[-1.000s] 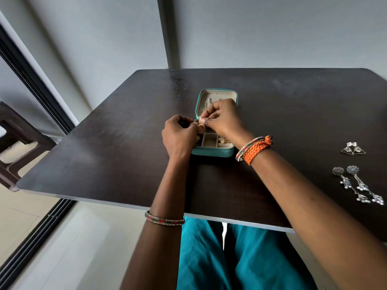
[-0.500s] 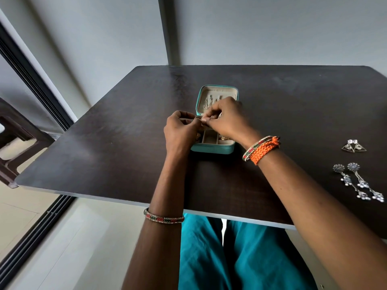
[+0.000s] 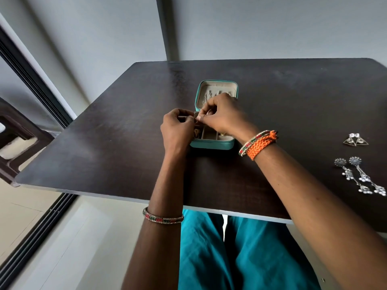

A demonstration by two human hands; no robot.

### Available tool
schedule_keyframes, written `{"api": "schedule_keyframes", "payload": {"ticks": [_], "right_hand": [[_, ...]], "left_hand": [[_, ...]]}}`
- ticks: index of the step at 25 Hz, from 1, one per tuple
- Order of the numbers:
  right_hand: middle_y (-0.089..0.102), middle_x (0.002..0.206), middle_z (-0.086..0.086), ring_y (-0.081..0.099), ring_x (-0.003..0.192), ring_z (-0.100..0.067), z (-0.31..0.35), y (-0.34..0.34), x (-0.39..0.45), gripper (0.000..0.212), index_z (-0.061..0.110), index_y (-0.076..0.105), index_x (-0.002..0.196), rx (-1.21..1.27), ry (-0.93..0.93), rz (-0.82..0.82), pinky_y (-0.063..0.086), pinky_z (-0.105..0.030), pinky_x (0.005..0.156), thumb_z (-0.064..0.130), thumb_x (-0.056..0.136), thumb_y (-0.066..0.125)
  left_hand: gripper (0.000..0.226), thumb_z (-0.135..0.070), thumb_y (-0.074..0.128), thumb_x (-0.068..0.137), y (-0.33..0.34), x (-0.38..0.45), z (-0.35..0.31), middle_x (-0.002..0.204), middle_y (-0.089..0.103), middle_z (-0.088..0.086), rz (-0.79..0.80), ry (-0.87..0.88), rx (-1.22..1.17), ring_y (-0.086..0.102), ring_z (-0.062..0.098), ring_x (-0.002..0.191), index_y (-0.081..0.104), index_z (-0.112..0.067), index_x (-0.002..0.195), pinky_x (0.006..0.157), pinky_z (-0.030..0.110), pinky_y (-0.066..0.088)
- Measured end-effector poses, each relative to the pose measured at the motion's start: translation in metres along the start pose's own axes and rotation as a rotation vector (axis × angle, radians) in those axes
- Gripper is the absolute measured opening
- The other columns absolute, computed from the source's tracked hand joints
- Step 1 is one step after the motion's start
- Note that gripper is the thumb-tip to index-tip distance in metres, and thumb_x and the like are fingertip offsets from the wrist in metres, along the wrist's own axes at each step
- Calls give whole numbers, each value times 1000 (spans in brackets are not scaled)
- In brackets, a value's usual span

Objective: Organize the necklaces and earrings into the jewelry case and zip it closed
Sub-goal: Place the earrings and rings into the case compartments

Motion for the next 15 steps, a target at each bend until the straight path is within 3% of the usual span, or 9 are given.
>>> {"api": "schedule_keyframes", "payload": {"ticks": [4,9,10,13,15], "right_hand": [[61,73,5,65,77,-19,1,0,3,18,26,63,68,-74,-30,-56,56,-36,71,10,76,62],[63,70,6,55,60,2,-6,-13,1,3,14,73,77,22,-14,-103,40,-7,56,11,77,73],[66,74,3,57,63,0,-5,-14,1,1,12,73,78,14,-23,-112,42,-8,59,13,77,73],[71,87,-1,62,79,-11,-2,-5,0,4,12,73,81,-67,-39,-50,52,-26,72,16,80,71],[70,89,0,61,81,-11,-1,-4,1,5,14,73,83,-67,-41,-11,50,-27,73,18,82,70]], "left_hand": [[10,-12,63,82,3,-4,-4,76,68,-1,31,17,-3,63,4,62,68,-16,90,48,10,46],[12,-7,63,81,5,-4,-3,74,66,-1,56,2,-16,61,4,58,67,-15,89,45,9,43],[12,-7,64,81,6,-4,-3,74,66,-2,61,2,-14,61,5,59,66,-15,89,45,10,43],[14,-7,67,80,6,-4,-4,73,64,-2,66,18,2,59,5,57,67,-14,92,45,10,42],[13,-7,67,80,6,-3,-4,75,65,-1,67,26,8,60,5,59,66,-15,90,46,11,44]]}}
Point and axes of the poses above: each hand's wrist, its own x-axis towards the middle knuckle, its own y-axis out of the palm, z = x × y, the point moved 9 cm from there along x, towards the middle knuckle
